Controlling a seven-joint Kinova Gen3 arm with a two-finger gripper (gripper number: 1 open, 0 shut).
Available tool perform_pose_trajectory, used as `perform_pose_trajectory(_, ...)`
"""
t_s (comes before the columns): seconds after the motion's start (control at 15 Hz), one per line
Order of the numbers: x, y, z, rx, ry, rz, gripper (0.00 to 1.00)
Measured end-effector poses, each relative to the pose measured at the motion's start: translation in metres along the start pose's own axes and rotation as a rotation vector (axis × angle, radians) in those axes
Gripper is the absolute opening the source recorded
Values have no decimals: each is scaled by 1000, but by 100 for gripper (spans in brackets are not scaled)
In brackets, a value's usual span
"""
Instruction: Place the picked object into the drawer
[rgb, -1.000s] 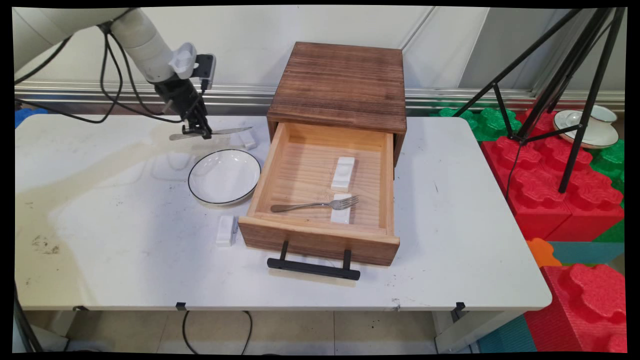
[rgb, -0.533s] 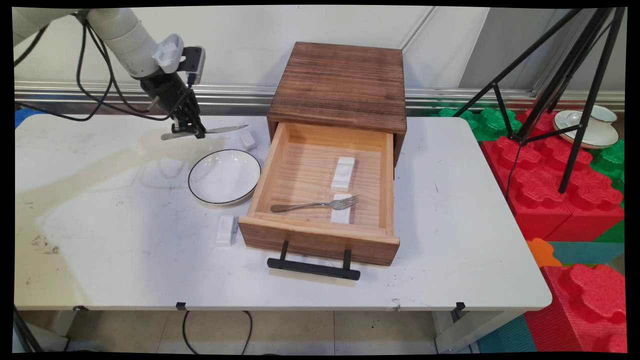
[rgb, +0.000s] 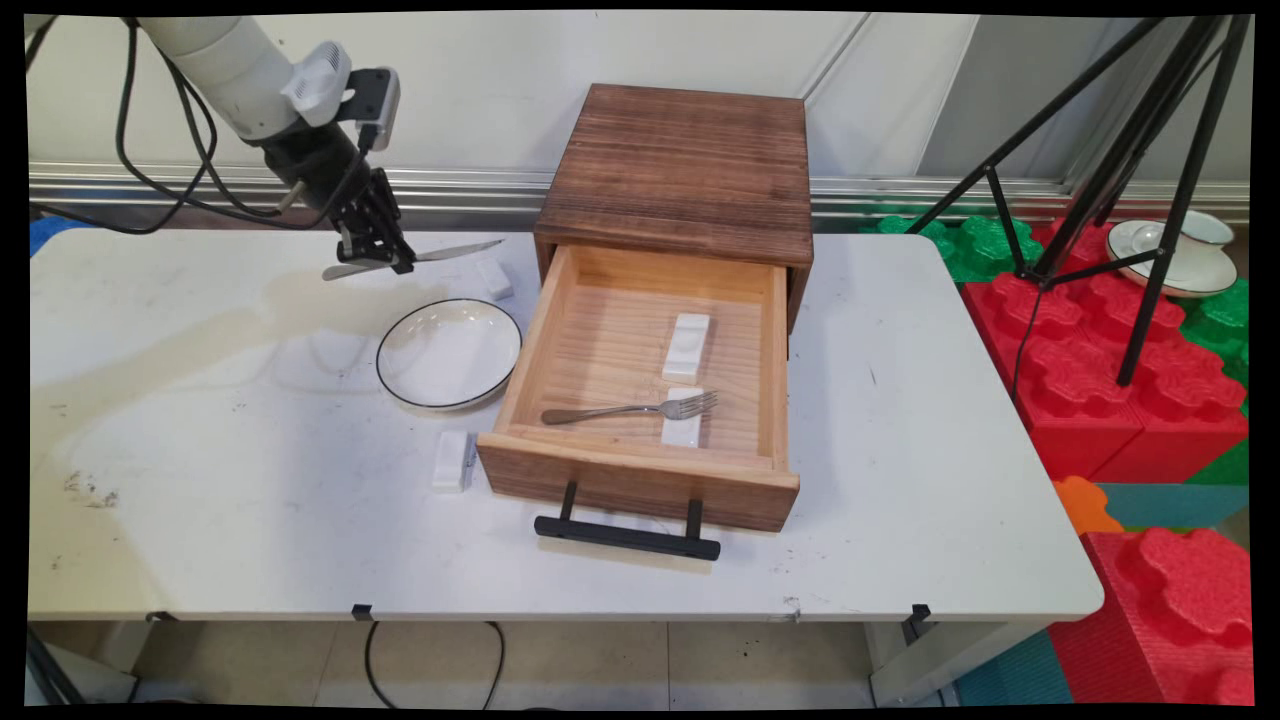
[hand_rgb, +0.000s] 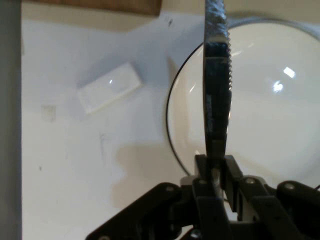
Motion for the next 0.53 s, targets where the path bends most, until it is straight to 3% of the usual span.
perform_pose_trajectory(0.53, 25, 31, -34, -21, 88, -1, 0)
